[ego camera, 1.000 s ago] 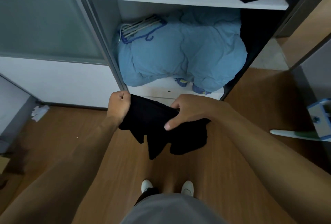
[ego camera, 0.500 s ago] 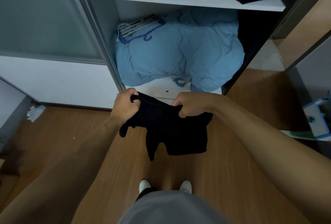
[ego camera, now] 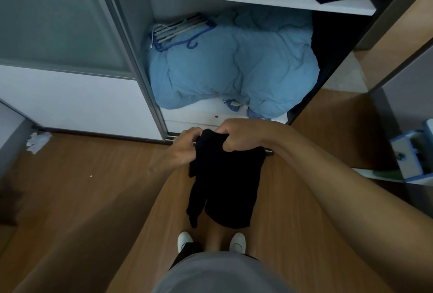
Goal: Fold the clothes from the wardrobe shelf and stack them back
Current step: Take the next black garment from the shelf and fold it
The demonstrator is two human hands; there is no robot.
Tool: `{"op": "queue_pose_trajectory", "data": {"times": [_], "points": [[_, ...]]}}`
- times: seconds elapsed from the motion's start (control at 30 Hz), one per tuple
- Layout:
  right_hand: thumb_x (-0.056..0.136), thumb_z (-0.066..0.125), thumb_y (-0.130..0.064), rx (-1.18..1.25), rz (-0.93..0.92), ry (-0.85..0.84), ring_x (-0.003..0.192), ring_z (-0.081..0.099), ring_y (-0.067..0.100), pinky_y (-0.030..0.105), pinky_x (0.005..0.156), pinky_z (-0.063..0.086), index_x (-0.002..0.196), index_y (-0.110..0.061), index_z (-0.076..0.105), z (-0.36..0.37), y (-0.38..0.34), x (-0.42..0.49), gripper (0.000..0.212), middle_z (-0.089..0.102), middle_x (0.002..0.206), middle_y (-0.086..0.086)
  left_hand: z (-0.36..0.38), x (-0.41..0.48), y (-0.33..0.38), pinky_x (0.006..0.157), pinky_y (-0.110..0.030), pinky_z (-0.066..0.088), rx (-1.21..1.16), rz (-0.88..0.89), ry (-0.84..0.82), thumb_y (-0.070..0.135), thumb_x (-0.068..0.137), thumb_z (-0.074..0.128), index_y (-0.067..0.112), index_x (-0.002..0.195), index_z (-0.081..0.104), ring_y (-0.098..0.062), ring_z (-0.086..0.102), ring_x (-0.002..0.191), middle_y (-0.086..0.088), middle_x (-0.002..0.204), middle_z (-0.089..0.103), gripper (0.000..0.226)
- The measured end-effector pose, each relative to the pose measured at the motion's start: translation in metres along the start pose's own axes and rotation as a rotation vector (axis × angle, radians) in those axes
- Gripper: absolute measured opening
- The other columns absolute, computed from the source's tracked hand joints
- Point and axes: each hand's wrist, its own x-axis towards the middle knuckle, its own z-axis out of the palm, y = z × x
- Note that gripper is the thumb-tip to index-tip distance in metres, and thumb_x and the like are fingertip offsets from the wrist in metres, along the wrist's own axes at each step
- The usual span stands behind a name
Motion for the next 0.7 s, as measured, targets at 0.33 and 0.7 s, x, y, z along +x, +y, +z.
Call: {"op": "queue_pose_trajectory", "data": {"times": [0.33, 0.7], "points": [[0.081, 0.053, -0.003, 0.140, 0.083, 0.119, 0.048, 0.053, 0.004, 0.019, 0.046, 0.040, 0.068, -0.022, 0.064, -0.018, -0.001, -0.017, 0.025, 0.058, 0.057, -0.007, 0.034, -0.036, 0.022, 0.076, -0.015, 0.055, -0.880, -0.160, -0.131, 0.023, 0.106, 0.037, 0.016, 0.100, 0.071, -0.015, 0.071, 0.098, -0.005, 0.100, 0.075, 0.035], [0.078, 0.077, -0.052, 0.299, 0.330, 0.278, 0.111, 0.059, 0.016, 0.030, 0.095, 0.050, 0.135, -0.014, 0.056, -0.026, 0.036, -0.021, 0.071, 0.061, 0.124, 0.001, 0.035, -0.021, 0.041, 0.068, -0.021, 0.053, -0.467, -0.084, -0.135, 0.052, 0.091, 0.062, 0.023, 0.081, 0.079, -0.017, 0.074, 0.081, -0.001, 0.084, 0.078, 0.035]]}}
